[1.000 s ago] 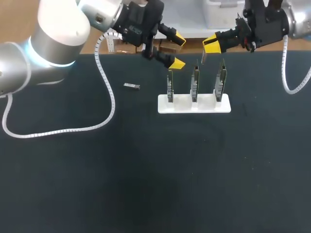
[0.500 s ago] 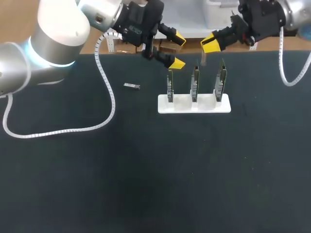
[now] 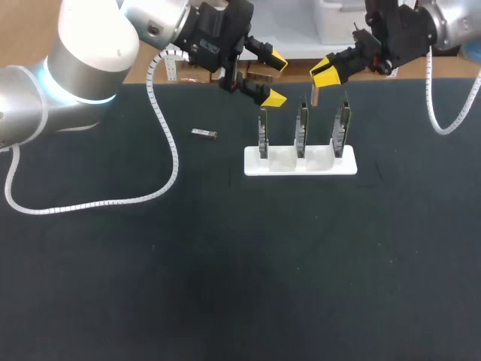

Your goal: Pick up the optical module with the left hand, and insert it into the network port with the right hand.

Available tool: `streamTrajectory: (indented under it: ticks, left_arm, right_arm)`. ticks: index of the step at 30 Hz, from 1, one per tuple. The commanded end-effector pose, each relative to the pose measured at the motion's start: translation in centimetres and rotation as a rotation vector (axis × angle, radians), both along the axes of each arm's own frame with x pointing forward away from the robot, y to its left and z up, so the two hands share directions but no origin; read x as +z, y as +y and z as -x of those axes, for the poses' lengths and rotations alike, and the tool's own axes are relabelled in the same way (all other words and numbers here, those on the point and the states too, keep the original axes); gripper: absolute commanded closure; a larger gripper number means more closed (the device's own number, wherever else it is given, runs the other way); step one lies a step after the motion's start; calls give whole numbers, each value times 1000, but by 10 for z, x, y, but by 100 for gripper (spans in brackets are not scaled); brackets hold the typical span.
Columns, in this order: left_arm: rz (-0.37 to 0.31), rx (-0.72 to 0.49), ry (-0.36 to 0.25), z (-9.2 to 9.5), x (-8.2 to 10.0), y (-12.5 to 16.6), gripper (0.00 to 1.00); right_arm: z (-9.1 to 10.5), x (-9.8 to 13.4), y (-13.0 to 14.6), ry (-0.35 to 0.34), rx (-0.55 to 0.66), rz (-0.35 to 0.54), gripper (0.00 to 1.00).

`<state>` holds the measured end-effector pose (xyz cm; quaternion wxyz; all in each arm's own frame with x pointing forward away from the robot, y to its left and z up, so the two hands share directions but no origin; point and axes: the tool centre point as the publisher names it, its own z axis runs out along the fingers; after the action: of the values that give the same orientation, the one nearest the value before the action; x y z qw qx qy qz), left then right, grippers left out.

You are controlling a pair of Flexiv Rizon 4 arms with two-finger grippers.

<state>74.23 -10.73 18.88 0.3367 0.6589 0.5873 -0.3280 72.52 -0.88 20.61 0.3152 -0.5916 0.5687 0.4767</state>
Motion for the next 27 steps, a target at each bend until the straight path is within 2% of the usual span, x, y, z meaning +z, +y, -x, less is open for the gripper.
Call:
streamTrajectory:
  ticks: [1,8,20,27]
  left_arm:
    - [-6,-3,3,-2,1,-1,0]
    - [-6,-3,3,-2,1,-1,0]
    - [-6,-3,3,-2,1,-1,0]
    - [-6,-3,3,-2,1,-1,0]
  right_arm:
    - [-7,-5,3,4,21,-3,100]
    - [-11,-5,6,-2,41,4,100]
    - [-12,-24,5,20,30,-16,100]
    - [-15,-20,5,0,37,-15,100]
